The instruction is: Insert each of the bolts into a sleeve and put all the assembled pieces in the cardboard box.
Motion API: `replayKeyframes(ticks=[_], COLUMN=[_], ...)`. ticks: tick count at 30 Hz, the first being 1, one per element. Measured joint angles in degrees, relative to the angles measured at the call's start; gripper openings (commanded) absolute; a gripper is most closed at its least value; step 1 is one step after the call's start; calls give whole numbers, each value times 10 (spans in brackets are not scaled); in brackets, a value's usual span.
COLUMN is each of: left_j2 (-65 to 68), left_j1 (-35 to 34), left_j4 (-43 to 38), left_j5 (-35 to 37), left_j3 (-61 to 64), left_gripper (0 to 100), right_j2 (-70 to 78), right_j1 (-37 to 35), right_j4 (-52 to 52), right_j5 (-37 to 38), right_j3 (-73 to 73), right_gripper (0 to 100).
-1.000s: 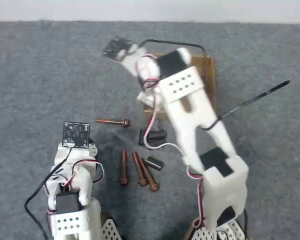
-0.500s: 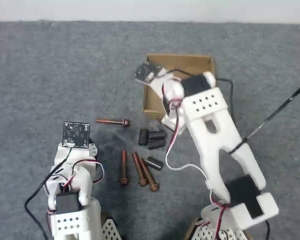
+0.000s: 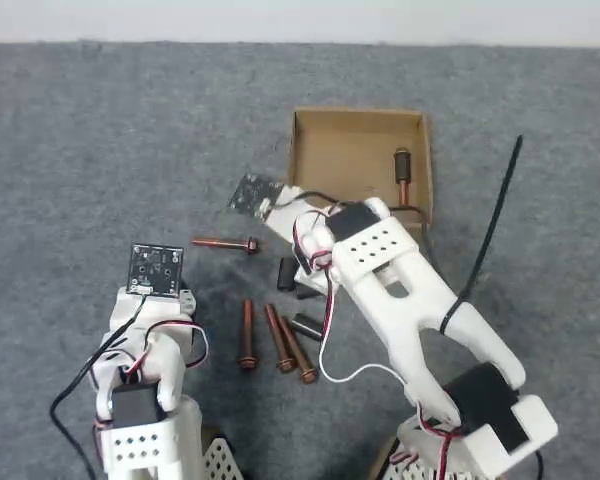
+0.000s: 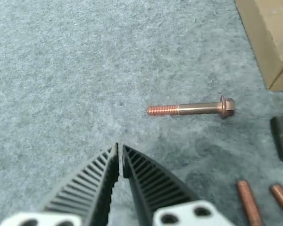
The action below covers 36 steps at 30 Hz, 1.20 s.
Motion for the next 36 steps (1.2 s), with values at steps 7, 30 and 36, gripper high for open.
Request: replayKeyframes(ticks=[7,30,36], left_j2=[0,0,0], left_j1=[17,22,22], left_j4=[0,0,0], left_j5=[-2,-5,-5], left_j3=[0,0,0], left_gripper=[13,13,13], right_j2=[0,168,199], right_j1=[-2,6,14], right_j4=[-59,-66,-69], right_j5=[57,164,186], right_j3=[40,-64,-76], right_gripper=[99,145,144])
